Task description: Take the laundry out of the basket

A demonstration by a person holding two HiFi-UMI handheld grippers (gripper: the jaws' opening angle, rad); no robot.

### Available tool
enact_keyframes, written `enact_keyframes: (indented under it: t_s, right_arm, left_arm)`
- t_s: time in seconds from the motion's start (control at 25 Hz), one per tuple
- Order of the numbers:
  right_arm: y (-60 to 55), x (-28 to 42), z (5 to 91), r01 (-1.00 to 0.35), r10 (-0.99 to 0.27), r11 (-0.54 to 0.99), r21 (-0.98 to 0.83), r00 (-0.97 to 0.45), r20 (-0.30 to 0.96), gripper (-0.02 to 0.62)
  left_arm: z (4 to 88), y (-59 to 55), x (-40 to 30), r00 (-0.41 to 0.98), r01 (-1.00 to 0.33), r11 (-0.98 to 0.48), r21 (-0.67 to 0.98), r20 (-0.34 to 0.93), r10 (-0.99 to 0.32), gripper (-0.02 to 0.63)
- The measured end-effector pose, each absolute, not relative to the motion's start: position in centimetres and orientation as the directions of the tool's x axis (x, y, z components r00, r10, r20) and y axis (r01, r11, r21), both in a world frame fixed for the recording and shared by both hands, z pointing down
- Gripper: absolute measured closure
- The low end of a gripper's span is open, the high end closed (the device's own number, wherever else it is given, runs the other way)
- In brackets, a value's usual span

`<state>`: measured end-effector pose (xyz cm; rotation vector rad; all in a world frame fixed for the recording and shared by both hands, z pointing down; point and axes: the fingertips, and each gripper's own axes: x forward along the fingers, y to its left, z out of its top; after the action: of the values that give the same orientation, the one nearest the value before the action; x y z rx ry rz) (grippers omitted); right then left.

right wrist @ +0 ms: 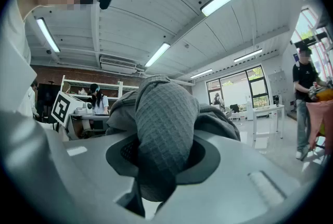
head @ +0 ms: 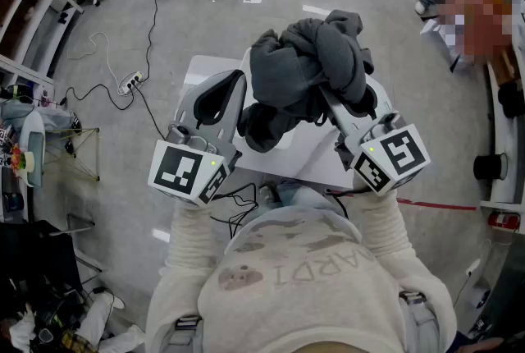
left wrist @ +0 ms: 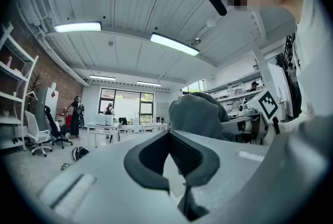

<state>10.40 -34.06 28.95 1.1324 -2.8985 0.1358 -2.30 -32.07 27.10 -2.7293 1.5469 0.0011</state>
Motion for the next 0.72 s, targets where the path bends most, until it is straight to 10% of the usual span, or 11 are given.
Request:
enact_keyframes:
  t_s: [0.72]
  right_arm:
    - [-34.03, 10.32, 28.73, -0.672, -0.671, 0.738, -0.067, -0.741, 0.045, 0.442]
  left_arm:
    - [26.80, -31.89, -2.29, 0.512, -0.859, -0.512, -0.013, -0.006, -0.859, 0.606]
